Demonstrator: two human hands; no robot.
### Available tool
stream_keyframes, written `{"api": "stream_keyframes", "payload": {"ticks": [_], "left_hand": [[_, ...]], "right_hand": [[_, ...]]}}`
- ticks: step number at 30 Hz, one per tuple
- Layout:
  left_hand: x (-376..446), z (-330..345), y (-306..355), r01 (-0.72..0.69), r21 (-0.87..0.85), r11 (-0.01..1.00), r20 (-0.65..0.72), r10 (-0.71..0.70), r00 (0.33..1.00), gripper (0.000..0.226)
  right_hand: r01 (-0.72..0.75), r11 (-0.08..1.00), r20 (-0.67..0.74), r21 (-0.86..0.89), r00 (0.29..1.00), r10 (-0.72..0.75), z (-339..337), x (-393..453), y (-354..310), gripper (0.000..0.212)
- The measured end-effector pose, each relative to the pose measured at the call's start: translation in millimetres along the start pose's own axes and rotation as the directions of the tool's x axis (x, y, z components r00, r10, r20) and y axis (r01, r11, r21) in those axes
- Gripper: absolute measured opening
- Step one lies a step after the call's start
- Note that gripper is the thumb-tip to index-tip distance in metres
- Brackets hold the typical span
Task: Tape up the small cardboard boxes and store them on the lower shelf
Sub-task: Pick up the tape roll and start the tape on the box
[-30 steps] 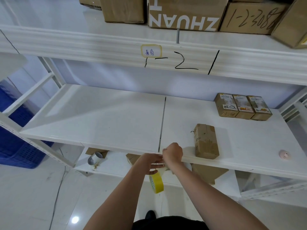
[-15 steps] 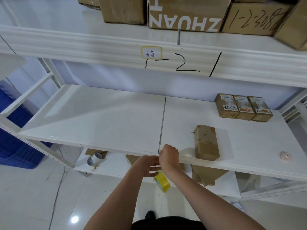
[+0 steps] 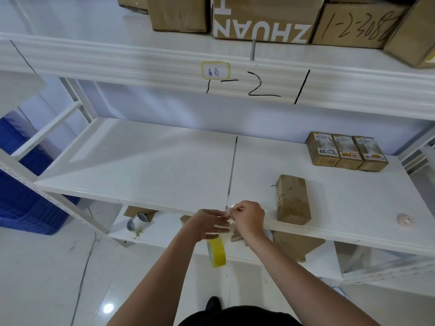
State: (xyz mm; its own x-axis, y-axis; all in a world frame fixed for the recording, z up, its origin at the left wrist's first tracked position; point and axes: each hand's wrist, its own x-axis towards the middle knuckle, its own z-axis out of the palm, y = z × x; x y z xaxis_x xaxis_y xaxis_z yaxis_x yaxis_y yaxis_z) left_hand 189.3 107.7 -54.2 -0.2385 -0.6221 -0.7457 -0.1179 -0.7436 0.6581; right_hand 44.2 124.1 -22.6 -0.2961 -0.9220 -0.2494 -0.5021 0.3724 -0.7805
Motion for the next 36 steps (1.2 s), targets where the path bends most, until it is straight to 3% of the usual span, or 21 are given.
{"api": "stream_keyframes", "payload": {"ticks": [4,7,9,11,14,16,19,25,27,31,36], "left_hand": [[-9,6,1,-0.087,0.039,0.995,-0.022,0.088,0.996,0.009],[-17,11,5,-0.138,0.056,0.989,-0.025,0.139,0.99,0.008],[-21,13,8,-0.163,0.073,0.984,-0.022,0.165,0.986,0.006],[-26,15,10,-0.186,0.086,0.979,-0.006,0.187,0.982,0.008],[-31,16,14,-0.228,0.116,0.967,0.023,0.227,0.974,0.014],[-34,17,16,-0.255,0.14,0.957,0.045,0.251,0.967,0.018],[-38,21,18,-0.293,0.177,0.94,0.088,0.282,0.955,0.015],[-40,28,25,-0.33,0.192,0.924,0.095,0.317,0.944,0.012],[-42,28,28,-0.326,0.196,0.925,0.11,0.31,0.944,0.011],[-45,25,32,-0.325,0.159,0.932,0.173,0.298,0.939,0.015],[-43,13,33,-0.356,0.099,0.929,0.212,0.329,0.92,0.051]], "right_hand": [[-0.22,0.956,0.057,0.196,0.975,0.213,-12,-6,-2,0.014],[-0.291,0.917,0.081,0.274,0.957,0.279,-21,-10,-2,0.011],[-0.334,0.883,0.11,0.33,0.943,0.316,-27,-10,-2,0.033],[-0.386,0.846,0.211,0.368,0.92,0.329,-36,-8,-4,0.051],[-0.444,0.823,0.404,0.356,0.867,0.293,-55,-2,-10,0.041],[-0.398,0.879,0.442,0.264,0.86,0.256,-68,1,-16,0.037],[-0.27,0.954,0.367,0.133,0.907,0.206,-86,8,-26,0.026],[-0.04,0.998,0.294,0.049,0.955,0.023,-105,5,-47,0.013],[0.056,0.998,0.237,0.001,0.97,-0.054,-104,1,-52,0.009],[0.209,0.969,0.17,-0.131,0.968,-0.186,-97,-11,-62,0.025],[0.356,0.889,0.142,-0.288,0.934,-0.328,-95,-28,-72,0.021]]}}
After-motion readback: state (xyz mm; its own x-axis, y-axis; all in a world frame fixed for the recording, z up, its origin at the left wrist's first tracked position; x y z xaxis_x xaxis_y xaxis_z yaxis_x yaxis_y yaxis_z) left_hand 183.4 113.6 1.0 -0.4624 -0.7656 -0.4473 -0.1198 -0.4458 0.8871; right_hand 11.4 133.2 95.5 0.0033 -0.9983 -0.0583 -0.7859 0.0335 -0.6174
